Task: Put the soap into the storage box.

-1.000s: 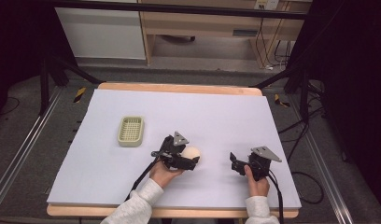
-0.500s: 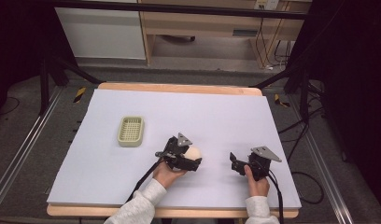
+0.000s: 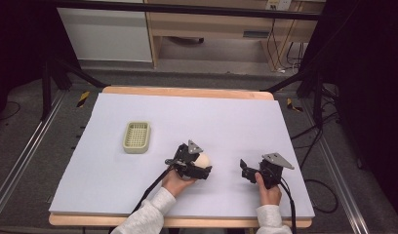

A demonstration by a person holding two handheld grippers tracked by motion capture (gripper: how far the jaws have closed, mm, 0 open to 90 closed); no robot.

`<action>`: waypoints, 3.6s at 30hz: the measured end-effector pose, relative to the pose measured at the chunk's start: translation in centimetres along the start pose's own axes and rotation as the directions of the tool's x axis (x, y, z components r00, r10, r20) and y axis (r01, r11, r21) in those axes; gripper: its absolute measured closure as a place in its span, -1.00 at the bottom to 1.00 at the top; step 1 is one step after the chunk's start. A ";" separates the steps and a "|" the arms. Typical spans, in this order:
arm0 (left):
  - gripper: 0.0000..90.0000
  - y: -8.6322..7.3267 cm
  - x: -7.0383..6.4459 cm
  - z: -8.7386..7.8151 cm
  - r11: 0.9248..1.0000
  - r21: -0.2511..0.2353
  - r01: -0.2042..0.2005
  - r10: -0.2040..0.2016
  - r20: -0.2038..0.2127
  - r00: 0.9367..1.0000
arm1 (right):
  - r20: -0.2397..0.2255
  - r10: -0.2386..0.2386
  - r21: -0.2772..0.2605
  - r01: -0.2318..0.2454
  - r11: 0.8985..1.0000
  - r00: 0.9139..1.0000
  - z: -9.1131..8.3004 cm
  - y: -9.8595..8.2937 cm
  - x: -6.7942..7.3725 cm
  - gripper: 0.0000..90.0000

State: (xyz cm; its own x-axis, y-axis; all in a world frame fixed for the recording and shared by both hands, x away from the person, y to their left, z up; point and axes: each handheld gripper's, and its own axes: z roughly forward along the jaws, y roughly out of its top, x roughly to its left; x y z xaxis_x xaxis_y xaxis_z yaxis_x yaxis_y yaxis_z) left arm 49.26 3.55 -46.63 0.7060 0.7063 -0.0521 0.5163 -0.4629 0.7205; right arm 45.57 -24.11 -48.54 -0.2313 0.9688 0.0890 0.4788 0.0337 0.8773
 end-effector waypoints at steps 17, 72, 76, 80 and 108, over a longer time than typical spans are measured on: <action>-0.53 -0.1 0.2 0.6 1.000 0.014 0.007 -0.007 -0.008 1.000 | -0.003 0.003 0.001 -0.003 1.000 1.000 0.0 0.0 0.0 -0.93; -0.50 0.0 0.1 -0.8 0.999 0.034 -0.020 0.020 0.015 1.000 | -0.007 0.007 0.002 -0.007 1.000 1.000 0.0 0.0 0.0 -0.93; -0.50 0.0 0.3 -1.6 0.999 0.027 -0.027 0.026 0.017 1.000 | -0.006 0.006 0.002 -0.006 1.000 1.000 0.0 0.0 0.0 -0.93; -0.50 0.0 0.6 -2.3 0.999 0.022 -0.023 0.023 0.022 0.999 | -0.007 0.006 0.003 -0.006 1.000 1.000 0.0 0.0 0.0 -0.93; -0.50 -0.8 3.3 -6.3 1.000 0.005 -0.005 0.005 0.000 1.000 | -0.003 0.002 0.004 -0.002 1.000 1.000 0.0 0.0 0.0 -0.93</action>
State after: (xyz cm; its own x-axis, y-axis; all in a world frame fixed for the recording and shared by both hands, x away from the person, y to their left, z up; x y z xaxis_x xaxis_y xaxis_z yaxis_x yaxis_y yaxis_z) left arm 48.17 9.61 -43.00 0.7089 0.7036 -0.0486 0.5149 -0.4692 0.7175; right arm 45.60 -24.11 -48.54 -0.2332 0.9681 0.0921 0.4827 0.0330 0.8751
